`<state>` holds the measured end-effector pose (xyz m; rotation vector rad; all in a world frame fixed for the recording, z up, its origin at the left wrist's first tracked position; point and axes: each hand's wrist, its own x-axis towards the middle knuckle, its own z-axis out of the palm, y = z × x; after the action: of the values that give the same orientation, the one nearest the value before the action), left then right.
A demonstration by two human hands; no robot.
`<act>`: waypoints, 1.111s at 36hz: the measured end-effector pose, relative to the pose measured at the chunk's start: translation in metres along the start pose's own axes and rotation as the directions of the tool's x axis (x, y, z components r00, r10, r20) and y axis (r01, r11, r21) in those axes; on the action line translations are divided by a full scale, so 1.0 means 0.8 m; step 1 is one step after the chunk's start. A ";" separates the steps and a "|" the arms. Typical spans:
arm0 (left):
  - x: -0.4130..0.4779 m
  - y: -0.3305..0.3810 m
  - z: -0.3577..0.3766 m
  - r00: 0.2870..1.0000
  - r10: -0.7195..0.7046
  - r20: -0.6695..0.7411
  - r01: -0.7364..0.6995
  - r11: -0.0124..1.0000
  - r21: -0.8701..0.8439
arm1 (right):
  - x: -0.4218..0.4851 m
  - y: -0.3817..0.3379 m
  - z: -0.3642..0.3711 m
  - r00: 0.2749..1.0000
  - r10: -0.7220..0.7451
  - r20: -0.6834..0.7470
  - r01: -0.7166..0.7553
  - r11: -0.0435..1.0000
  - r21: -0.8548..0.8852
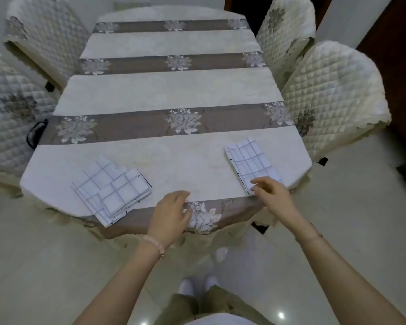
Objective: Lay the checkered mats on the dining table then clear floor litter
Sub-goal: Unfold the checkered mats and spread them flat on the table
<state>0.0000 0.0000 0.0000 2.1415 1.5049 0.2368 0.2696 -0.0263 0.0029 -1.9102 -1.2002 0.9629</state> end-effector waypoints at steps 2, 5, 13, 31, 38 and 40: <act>0.009 -0.003 0.012 0.996 0.016 0.084 -0.027 0.991 0.133 | 0.012 -0.003 -0.010 0.995 0.000 -0.095 -0.003 1.000 -0.030; 0.016 -0.008 0.029 0.986 -0.048 0.162 0.009 0.972 0.235 | 0.034 -0.002 -0.022 0.990 0.026 -0.137 -0.046 0.988 -0.148; 0.015 -0.021 0.043 0.981 -0.075 0.177 0.009 0.938 0.348 | 0.075 0.017 -0.028 0.972 0.144 -0.183 -0.204 0.906 -0.370; 0.018 -0.025 0.046 0.964 -0.099 0.246 -0.007 0.918 0.396 | 0.055 -0.015 -0.015 0.957 0.289 -0.018 -0.278 0.933 0.228; 0.021 -0.001 0.021 0.969 -0.086 0.231 0.063 0.993 0.101 | 0.029 -0.046 -0.003 0.967 0.252 0.024 -0.232 0.842 0.487; 0.020 0.018 0.005 0.976 -0.137 0.171 0.177 0.953 -0.245 | 0.021 -0.053 0.001 0.970 0.241 0.030 -0.220 0.819 0.529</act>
<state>0.0198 0.0095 0.0014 1.7834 1.4602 0.1963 0.2563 0.0041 0.0340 -1.6267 -0.5893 1.2297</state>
